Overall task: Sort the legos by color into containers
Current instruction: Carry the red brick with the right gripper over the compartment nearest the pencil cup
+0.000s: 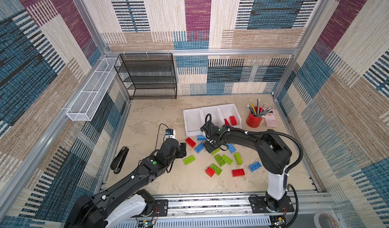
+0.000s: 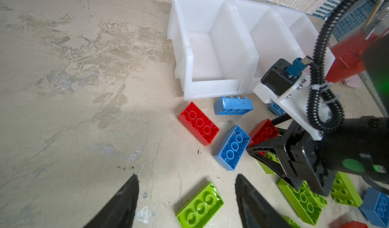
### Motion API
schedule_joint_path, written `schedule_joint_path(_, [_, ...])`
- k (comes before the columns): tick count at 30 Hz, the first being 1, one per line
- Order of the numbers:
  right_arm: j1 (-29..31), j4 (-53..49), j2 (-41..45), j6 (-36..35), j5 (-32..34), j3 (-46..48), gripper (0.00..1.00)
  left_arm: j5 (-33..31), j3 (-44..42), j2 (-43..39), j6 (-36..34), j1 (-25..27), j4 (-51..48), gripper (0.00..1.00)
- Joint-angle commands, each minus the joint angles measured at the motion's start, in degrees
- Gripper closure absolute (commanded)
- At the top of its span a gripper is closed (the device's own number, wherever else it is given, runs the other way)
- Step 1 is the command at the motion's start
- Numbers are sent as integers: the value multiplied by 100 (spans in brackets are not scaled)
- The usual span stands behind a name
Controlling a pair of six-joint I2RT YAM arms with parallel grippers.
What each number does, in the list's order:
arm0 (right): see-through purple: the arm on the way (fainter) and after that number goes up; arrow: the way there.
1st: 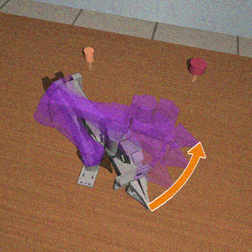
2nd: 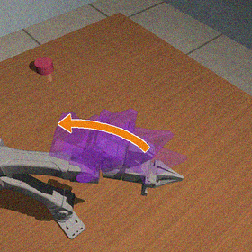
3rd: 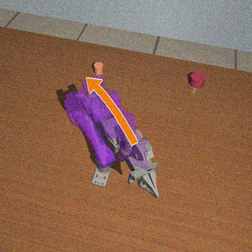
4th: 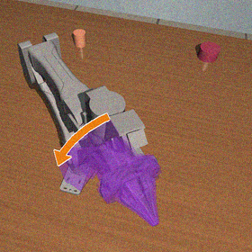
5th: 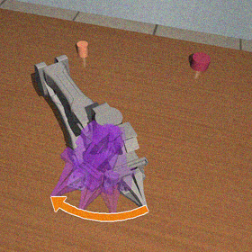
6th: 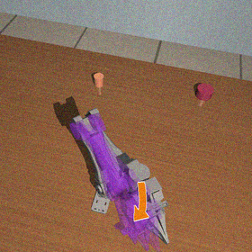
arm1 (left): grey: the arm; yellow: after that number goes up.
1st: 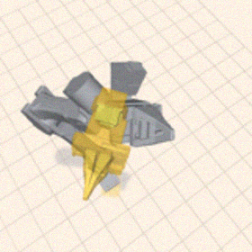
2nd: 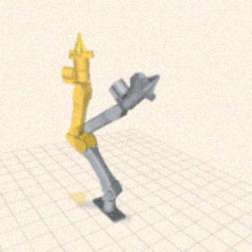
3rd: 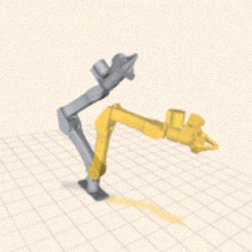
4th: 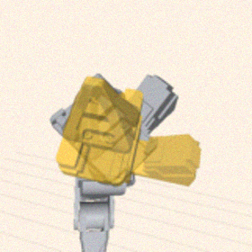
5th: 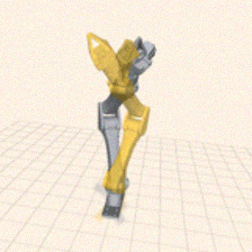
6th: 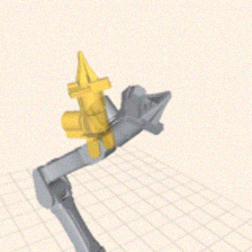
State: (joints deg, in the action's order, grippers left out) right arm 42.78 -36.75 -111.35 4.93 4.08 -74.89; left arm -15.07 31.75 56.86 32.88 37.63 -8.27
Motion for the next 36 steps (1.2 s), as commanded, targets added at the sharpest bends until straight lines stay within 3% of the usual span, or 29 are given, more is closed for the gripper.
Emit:
schedule_joint_path(1, [9, 63, 27, 167, 25, -45, 46, -111, -29, 2, -4, -1, 212, 27])
schedule_joint_path(16, [-183, -122, 951, 312, 117, -513, 46, -75, 7, 142, 4, -27, 207, 27])
schedule_joint_path(27, [-1495, 64, 820, 474, -290, -1553, 46, 28, 125, 393, -10, -67, 184, 27])
schedule_joint_path(36, [-2442, 1259, 652, 849, -711, -1055, 47, 81, 200, 533, -10, -96, 161, 27])
